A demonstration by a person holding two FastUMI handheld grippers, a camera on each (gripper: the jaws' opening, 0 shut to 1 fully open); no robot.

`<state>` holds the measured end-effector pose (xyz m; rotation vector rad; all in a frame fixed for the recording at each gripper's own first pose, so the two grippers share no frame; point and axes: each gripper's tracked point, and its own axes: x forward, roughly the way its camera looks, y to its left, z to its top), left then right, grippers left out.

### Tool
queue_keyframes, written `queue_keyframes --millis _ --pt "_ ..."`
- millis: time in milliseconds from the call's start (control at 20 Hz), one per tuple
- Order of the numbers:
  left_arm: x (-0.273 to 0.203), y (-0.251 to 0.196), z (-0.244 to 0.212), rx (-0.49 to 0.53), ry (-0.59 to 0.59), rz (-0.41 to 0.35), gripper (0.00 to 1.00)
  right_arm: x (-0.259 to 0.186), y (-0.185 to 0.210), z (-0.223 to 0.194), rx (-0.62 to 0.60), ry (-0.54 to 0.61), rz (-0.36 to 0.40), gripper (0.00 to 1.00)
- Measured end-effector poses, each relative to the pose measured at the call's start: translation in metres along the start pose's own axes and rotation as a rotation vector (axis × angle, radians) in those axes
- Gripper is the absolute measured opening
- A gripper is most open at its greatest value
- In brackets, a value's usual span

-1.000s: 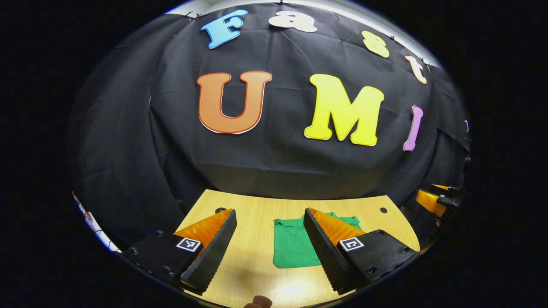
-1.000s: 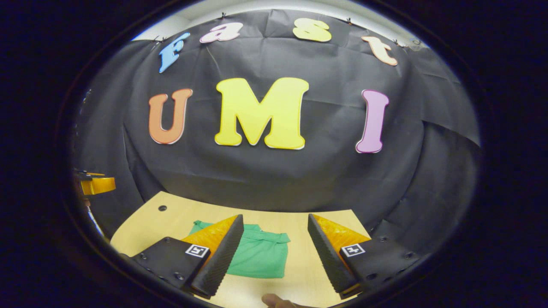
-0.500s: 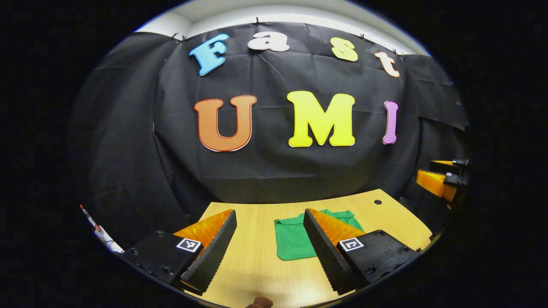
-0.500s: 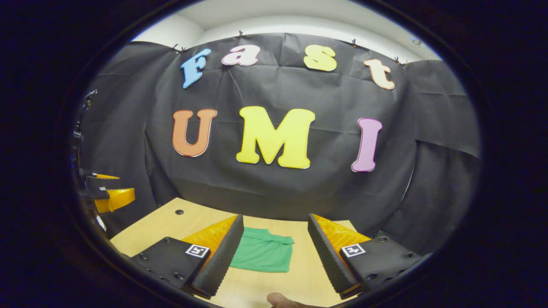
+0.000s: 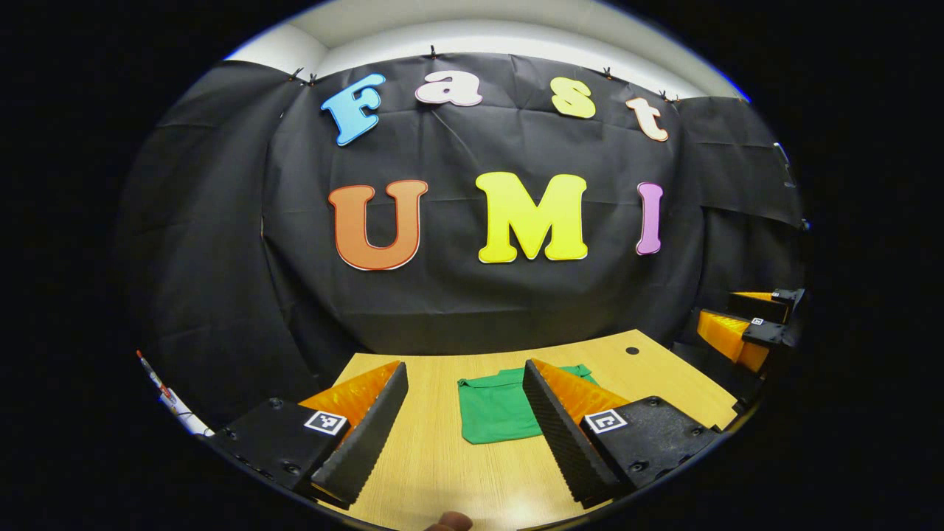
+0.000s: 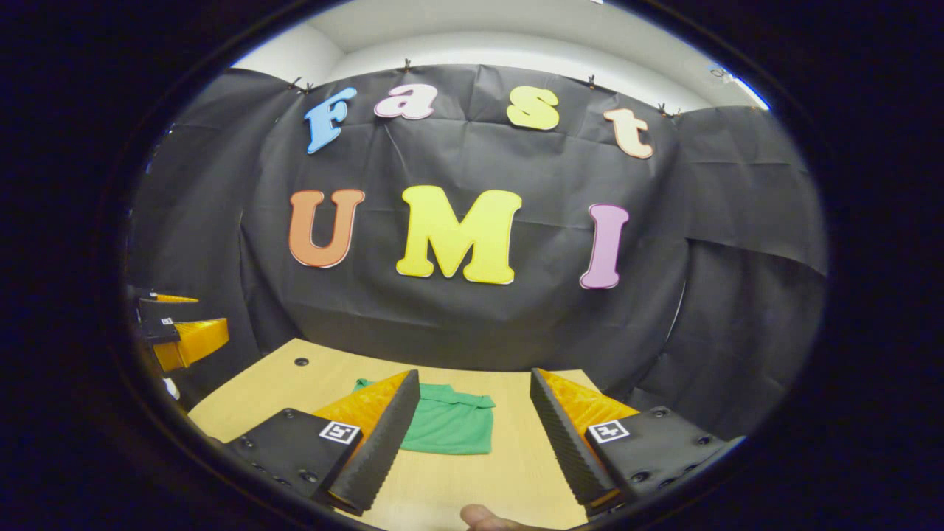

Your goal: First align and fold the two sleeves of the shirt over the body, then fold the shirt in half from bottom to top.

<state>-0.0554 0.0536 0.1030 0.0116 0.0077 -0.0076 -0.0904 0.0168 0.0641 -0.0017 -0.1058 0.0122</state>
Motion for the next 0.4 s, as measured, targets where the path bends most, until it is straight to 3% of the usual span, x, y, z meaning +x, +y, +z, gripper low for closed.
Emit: queue_keyframes --millis 400 --pt "0.000 -0.001 -0.003 0.015 -0.002 -0.007 1.00 -0.015 0.007 0.014 -0.027 -0.060 0.007 0.94"
